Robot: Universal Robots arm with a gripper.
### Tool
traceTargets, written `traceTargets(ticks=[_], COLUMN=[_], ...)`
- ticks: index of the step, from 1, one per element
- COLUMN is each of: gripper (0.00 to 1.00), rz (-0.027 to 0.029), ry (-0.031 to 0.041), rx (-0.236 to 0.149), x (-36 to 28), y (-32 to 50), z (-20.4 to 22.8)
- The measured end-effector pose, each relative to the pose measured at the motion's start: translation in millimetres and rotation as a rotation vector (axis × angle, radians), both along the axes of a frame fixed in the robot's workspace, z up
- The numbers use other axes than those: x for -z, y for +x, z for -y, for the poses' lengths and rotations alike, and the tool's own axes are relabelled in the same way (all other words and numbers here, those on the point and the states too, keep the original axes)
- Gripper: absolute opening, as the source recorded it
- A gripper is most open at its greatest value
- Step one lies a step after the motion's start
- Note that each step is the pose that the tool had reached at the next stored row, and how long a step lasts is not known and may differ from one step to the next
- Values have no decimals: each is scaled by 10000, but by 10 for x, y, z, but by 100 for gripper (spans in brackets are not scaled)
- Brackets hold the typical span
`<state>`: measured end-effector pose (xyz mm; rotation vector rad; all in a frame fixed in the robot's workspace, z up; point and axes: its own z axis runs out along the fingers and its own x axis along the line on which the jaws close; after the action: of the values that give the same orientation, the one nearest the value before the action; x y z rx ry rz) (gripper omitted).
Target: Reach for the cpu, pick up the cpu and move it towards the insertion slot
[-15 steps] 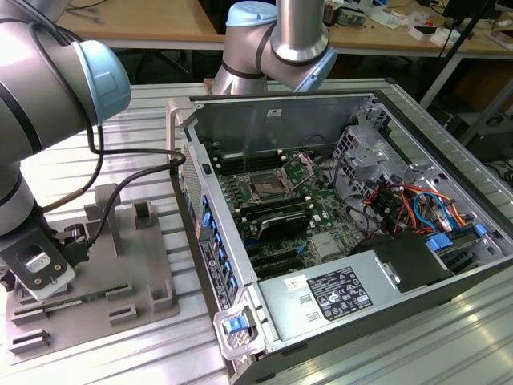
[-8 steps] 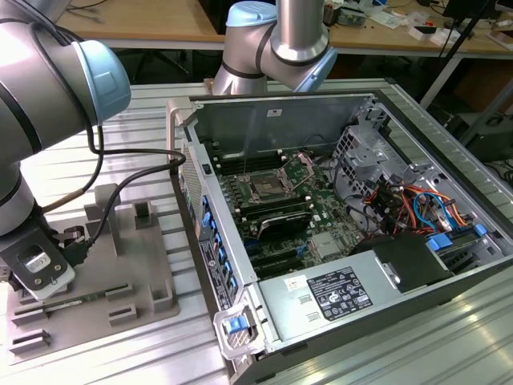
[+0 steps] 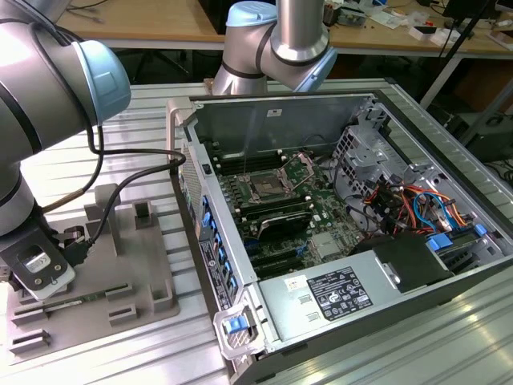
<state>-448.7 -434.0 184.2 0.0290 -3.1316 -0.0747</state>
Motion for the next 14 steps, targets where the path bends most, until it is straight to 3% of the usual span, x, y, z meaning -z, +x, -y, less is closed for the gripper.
traceTargets(ticks=[4, 5, 14], gripper=[63, 56, 55], rz=[-1, 0, 0], ry=[0, -1, 0], rx=[0, 0, 0], x=[0, 1, 1], y=[0, 0, 1], z=[0, 0, 0])
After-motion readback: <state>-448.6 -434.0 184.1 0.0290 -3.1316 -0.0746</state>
